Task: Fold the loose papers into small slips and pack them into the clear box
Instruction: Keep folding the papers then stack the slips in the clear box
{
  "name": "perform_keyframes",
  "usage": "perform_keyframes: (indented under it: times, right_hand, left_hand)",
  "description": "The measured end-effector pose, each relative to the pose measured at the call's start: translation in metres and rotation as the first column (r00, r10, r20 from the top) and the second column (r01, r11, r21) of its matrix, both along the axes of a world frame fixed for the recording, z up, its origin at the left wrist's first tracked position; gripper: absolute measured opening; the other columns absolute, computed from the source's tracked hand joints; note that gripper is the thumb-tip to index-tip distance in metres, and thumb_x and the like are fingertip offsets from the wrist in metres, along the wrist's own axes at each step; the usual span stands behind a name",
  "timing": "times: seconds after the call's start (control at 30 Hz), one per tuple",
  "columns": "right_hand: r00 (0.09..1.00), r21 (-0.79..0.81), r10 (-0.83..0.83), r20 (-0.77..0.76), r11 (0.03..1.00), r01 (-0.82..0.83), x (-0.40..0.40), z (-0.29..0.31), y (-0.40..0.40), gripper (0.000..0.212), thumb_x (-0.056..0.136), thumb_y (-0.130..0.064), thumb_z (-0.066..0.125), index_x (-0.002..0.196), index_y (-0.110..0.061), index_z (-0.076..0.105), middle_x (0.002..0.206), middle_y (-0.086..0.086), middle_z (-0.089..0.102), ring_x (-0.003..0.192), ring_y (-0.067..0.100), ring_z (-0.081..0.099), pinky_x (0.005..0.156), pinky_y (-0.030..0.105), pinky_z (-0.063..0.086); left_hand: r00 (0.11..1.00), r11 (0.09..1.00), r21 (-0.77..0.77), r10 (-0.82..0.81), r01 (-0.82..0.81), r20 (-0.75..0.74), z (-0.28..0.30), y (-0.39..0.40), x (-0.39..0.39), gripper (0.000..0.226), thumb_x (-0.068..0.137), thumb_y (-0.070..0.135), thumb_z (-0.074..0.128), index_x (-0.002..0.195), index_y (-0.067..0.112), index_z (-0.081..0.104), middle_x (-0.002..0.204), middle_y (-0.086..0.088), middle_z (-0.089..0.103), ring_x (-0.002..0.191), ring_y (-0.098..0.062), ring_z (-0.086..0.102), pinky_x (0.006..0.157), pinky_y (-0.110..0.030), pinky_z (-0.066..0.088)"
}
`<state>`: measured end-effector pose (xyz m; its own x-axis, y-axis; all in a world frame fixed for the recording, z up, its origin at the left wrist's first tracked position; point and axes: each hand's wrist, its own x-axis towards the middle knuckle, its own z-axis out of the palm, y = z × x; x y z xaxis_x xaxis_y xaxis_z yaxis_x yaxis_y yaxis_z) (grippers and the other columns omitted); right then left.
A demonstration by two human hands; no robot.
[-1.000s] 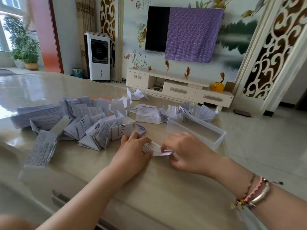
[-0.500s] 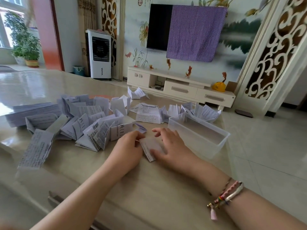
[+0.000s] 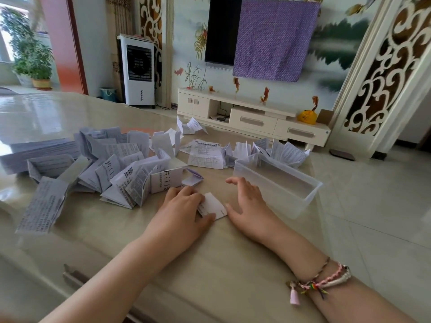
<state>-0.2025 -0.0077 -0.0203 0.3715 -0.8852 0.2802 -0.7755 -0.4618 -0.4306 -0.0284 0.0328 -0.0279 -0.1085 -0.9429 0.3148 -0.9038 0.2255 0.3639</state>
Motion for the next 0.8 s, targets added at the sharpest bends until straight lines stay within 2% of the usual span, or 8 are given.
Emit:
perform_keyframes:
  times: [0.1,0.2,0.3,0.37,0.47,0.53,0.67,0.8]
  right_hand:
    - [0.995,-0.055,0.094,0.02,0.994,-0.093,0.001,0.0,0.003,0.039,0.092,-0.017,0.054,0.128,-0.026,0.043,0.126,-0.007,0.048,0.118,0.01,0.038,0.098,0.017,0.029]
    - [0.98,-0.029,0.122,0.155,0.993,-0.118,0.0,0.003,0.006,0.024,0.092,-0.022,0.057,0.115,-0.029,0.054,0.115,-0.013,0.056,0.108,0.0,0.048,0.086,0.007,0.034]
    - [0.963,0.061,-0.009,0.271,0.998,-0.008,0.002,0.009,0.005,0.022,0.09,-0.036,0.062,0.11,-0.029,0.057,0.097,-0.013,0.06,0.087,-0.001,0.054,0.071,0.011,0.04]
    - [0.97,0.197,-0.098,0.221,0.979,0.054,0.004,0.013,0.002,0.024,0.089,-0.042,0.062,0.105,-0.024,0.06,0.091,-0.01,0.06,0.076,-0.001,0.053,0.065,0.014,0.042]
    - [0.98,0.34,-0.142,0.14,0.936,0.087,0.007,0.018,-0.005,0.025,0.088,-0.045,0.064,0.092,-0.021,0.062,0.084,-0.008,0.062,0.075,0.006,0.056,0.069,0.023,0.043]
    - [0.978,0.44,-0.143,0.151,0.896,0.063,0.009,0.026,-0.006,0.023,0.088,-0.038,0.066,0.093,-0.017,0.058,0.081,-0.007,0.059,0.07,0.005,0.053,0.062,0.019,0.041]
    - [0.899,0.584,-0.173,0.402,0.805,-0.106,0.008,0.045,-0.006,0.014,0.09,-0.015,0.065,0.084,-0.016,0.052,0.077,-0.001,0.061,0.061,0.006,0.056,0.05,0.017,0.032]
    - [0.911,0.427,-0.182,0.369,0.904,0.008,0.013,0.064,-0.017,0.005,0.093,-0.01,0.059,0.096,-0.011,0.055,0.091,0.009,0.068,0.059,0.008,0.061,0.048,0.017,0.038]
  left_hand:
    - [1.0,0.999,0.034,-0.014,0.015,-0.021,0.002,0.001,0.002,0.062,0.083,0.061,0.056,0.135,0.029,0.046,0.134,0.012,0.043,0.124,-0.015,0.031,0.104,-0.023,0.027]
    - [0.994,0.999,0.034,-0.026,0.03,-0.109,0.005,0.001,0.002,0.065,0.08,0.055,0.065,0.136,0.029,0.042,0.135,0.011,0.044,0.123,-0.015,0.03,0.101,-0.022,0.027]
    - [0.989,0.999,0.018,-0.03,0.033,-0.148,0.008,0.001,0.001,0.074,0.077,0.051,0.07,0.139,0.029,0.036,0.136,0.011,0.044,0.124,-0.014,0.029,0.101,-0.021,0.027]
    - [0.985,0.999,-0.008,-0.032,0.031,-0.169,0.009,0.002,0.001,0.078,0.075,0.051,0.071,0.141,0.03,0.034,0.138,0.012,0.042,0.124,-0.013,0.03,0.104,-0.023,0.027]
    - [0.985,0.996,-0.074,-0.053,0.042,-0.161,0.011,0.002,-0.001,0.081,0.073,0.055,0.07,0.141,0.032,0.032,0.141,0.012,0.039,0.126,-0.014,0.036,0.109,-0.028,0.027]
    - [0.983,0.993,-0.102,-0.074,0.057,-0.166,0.012,0.002,-0.002,0.082,0.073,0.055,0.07,0.142,0.032,0.031,0.14,0.012,0.038,0.126,-0.014,0.04,0.109,-0.03,0.028]
    - [0.966,0.981,-0.184,-0.107,0.064,-0.234,0.014,0.001,0.001,0.079,0.075,0.042,0.075,0.141,0.031,0.033,0.135,0.012,0.039,0.119,-0.01,0.047,0.093,-0.022,0.038]
    - [0.936,0.978,-0.209,-0.082,0.009,-0.342,0.017,-0.001,0.006,0.073,0.08,0.036,0.073,0.142,0.032,0.034,0.136,0.015,0.038,0.115,-0.006,0.047,0.084,-0.017,0.034]
